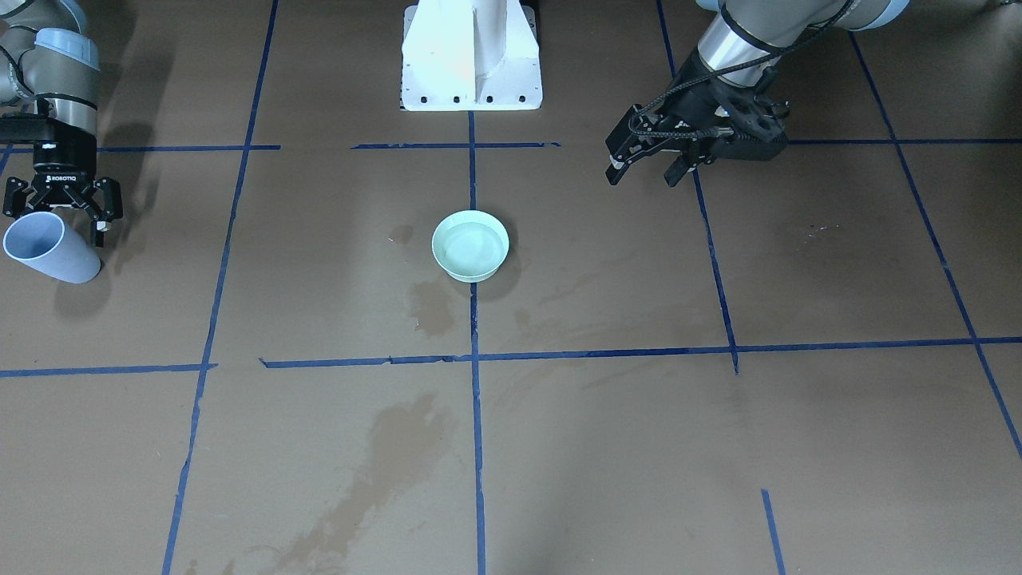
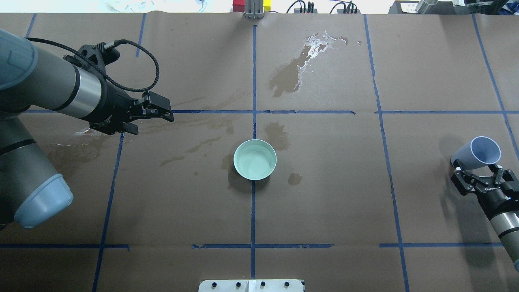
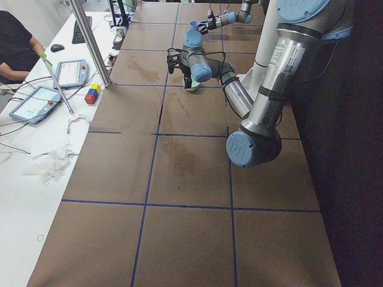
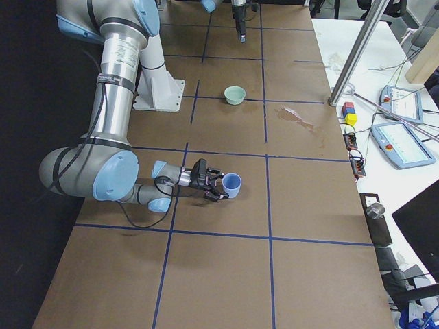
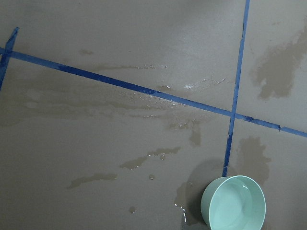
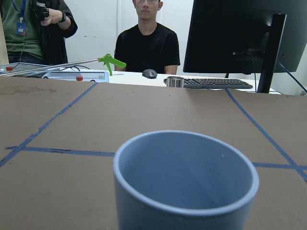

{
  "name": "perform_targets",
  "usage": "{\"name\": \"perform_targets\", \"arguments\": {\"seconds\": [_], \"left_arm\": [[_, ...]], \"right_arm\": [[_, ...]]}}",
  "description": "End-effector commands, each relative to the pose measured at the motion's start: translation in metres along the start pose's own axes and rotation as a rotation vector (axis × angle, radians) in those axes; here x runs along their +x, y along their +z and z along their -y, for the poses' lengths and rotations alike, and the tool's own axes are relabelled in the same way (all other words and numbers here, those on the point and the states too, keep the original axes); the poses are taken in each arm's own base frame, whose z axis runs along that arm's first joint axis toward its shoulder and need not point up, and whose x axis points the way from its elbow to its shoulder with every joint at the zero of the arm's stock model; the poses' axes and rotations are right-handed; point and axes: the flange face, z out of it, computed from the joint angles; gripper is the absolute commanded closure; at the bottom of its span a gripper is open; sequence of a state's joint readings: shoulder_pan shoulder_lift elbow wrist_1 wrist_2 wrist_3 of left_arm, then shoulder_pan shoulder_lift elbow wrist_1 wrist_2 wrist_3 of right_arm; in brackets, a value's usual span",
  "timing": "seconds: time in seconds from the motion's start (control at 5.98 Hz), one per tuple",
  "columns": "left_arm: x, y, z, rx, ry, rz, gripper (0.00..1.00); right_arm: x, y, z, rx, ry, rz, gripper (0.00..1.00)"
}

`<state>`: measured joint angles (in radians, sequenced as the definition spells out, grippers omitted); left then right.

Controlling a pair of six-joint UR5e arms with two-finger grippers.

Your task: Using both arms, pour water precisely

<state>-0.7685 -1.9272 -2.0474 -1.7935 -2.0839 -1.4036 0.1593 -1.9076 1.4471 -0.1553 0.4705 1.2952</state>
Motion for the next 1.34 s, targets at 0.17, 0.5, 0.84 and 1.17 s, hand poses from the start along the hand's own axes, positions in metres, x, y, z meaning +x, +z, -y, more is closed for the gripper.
{"name": "perform_targets", "arguments": {"seconds": [0.17, 0.5, 0.84, 1.17], "left_arm": [[0.000, 0.000, 0.000, 0.002, 0.000, 0.001, 0.00], [0.001, 0.000, 0.000, 0.007, 0.001, 0.000, 0.00], [0.001, -0.001, 0.000, 0.009, 0.002, -0.001, 0.00], [0.000, 0.000, 0.001, 0.015, 0.001, 0.002, 0.00]], "right_arm": [[0.004, 0.004, 0.006, 0.018, 0.009, -0.016, 0.01], [0.002, 0.009, 0.010, 0.028, 0.020, -0.024, 0.01], [-0.004, 0.013, 0.013, 0.037, 0.034, -0.027, 0.01], [-0.001, 0.015, 0.016, 0.043, 0.034, -0.035, 0.01]]}}
